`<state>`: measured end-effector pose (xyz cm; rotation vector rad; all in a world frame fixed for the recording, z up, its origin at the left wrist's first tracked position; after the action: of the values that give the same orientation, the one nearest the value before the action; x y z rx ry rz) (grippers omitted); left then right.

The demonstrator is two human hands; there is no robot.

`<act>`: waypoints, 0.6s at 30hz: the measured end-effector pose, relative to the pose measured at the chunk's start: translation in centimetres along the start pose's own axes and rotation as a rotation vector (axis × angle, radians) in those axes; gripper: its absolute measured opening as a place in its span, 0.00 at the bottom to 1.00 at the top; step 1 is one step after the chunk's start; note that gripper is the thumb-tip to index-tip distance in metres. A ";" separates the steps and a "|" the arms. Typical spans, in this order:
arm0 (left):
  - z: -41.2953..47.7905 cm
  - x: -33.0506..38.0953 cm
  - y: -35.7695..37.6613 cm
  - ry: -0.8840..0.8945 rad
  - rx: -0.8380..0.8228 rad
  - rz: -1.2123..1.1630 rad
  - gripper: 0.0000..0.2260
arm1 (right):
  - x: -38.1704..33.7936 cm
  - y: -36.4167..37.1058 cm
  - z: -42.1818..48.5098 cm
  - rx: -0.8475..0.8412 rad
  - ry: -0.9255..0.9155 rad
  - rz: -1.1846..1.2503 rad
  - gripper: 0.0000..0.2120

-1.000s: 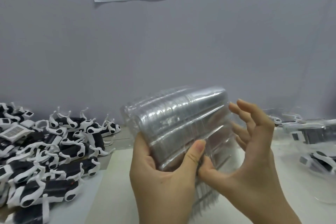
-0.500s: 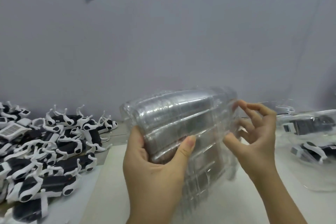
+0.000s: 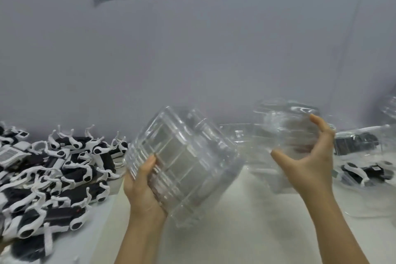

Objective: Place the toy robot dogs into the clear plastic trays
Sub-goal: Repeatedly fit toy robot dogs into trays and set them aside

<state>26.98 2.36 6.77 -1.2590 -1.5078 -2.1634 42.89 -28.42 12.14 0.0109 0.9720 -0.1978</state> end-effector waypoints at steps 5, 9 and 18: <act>-0.9 -7.1 -5.0 -0.348 0.171 -0.145 0.10 | -1.1 -0.4 -0.2 0.043 0.003 0.240 0.39; 0.7 -6.6 -7.5 -0.274 0.193 0.017 0.16 | -2.9 0.6 -0.8 -0.032 -0.099 0.234 0.40; 1.2 -0.1 -8.0 0.338 0.030 0.968 0.43 | -3.9 0.7 -1.2 -0.050 -0.142 0.225 0.40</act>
<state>22.86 6.97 1.58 -1.1723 -0.5774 -1.5608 39.84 -27.00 14.63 0.0594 0.8268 0.0323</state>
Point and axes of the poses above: each hand's wrist, its own z-axis towards the middle knuckle, its own y-axis out of the palm, x = y × z, the point moved 9 cm from there along z, towards the middle knuckle, and after that the axes turned 3 degrees about y, right-handed, at the moved point
